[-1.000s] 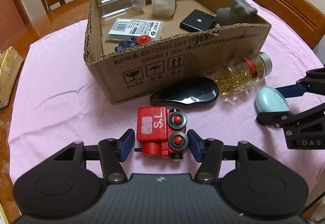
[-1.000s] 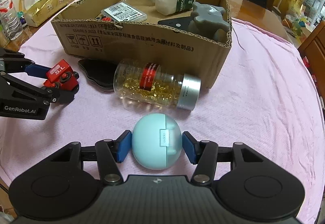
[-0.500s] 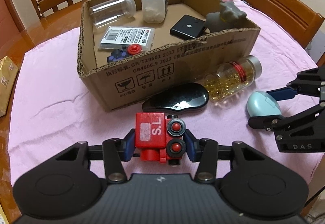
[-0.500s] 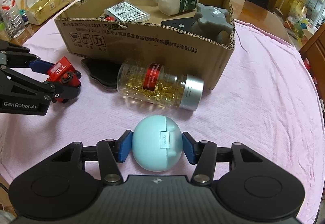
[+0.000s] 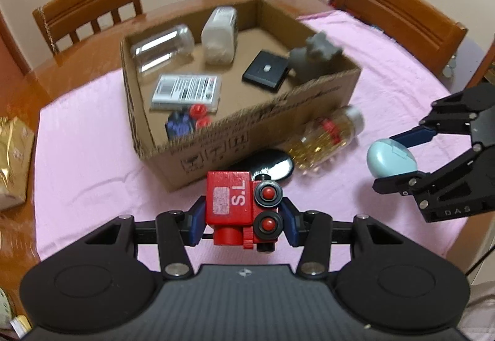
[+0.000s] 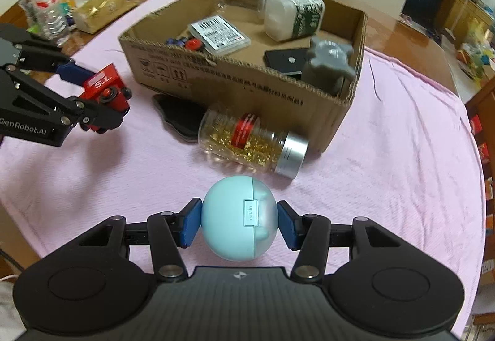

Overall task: Organize rigid objects
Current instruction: 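Carry the red train with the left tool into the box and release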

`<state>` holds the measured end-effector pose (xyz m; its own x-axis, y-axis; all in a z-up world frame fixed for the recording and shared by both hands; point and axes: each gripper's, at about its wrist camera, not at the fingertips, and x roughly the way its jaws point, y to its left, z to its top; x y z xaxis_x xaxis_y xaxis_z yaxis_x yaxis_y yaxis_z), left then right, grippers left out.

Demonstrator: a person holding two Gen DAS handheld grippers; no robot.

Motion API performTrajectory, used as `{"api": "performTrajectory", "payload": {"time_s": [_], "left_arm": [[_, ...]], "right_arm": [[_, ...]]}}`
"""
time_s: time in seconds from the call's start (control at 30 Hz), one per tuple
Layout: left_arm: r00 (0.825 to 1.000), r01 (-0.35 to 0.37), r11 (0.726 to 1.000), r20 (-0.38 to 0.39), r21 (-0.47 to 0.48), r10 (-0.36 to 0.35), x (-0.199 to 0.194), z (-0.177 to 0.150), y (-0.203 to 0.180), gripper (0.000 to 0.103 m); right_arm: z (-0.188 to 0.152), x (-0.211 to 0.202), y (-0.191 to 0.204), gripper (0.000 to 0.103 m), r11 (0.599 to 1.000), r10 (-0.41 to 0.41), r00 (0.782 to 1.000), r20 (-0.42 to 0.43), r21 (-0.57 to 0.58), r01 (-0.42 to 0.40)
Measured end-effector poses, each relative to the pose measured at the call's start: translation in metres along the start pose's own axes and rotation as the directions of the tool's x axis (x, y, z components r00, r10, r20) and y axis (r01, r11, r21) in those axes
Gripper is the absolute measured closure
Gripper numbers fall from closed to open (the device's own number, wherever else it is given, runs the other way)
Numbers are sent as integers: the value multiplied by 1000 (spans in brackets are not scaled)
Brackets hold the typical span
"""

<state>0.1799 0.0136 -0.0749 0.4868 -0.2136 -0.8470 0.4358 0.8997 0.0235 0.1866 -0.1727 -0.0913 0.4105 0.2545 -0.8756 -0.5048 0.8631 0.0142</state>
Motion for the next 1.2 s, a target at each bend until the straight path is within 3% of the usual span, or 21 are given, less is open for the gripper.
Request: {"api": "performTrajectory", "payload": {"time_s": [0.33, 0.63, 0.7, 0.73, 0.77, 0.87, 1.0, 1.2], "left_arm": [[987, 17, 999, 160, 30, -22, -37, 51, -2, 56], [977, 33, 999, 210, 16, -35, -2, 97, -2, 55], [975, 41, 999, 220, 1, -40, 9, 101, -2, 43], [974, 37, 999, 223, -19, -32, 15, 103, -1, 22], [977, 26, 999, 213, -36, -18, 20, 103, 0, 13], [970, -32, 997, 237, -76, 49, 20, 96, 1, 8], [977, -19, 996, 208, -88, 37, 12, 80, 4, 4], [983, -56, 989, 165, -138, 79, -5, 56, 11, 3]], "right_arm": [[32, -46, -10, 46, 995, 40, 998, 44, -91, -36], [73, -67, -29, 46, 993, 16, 991, 135, -117, 0], [80, -69, -33, 46, 993, 12, 989, 146, -117, 5], [84, -69, -35, 46, 993, 7, 988, 151, -118, 11], [87, -69, -37, 45, 993, 3, 988, 154, -119, 16], [97, -66, -41, 46, 992, -1, 987, 164, -127, 22], [108, -59, -44, 46, 990, 3, 986, 166, -141, 21], [126, -46, -47, 45, 988, 17, 986, 163, -153, 8]]}}
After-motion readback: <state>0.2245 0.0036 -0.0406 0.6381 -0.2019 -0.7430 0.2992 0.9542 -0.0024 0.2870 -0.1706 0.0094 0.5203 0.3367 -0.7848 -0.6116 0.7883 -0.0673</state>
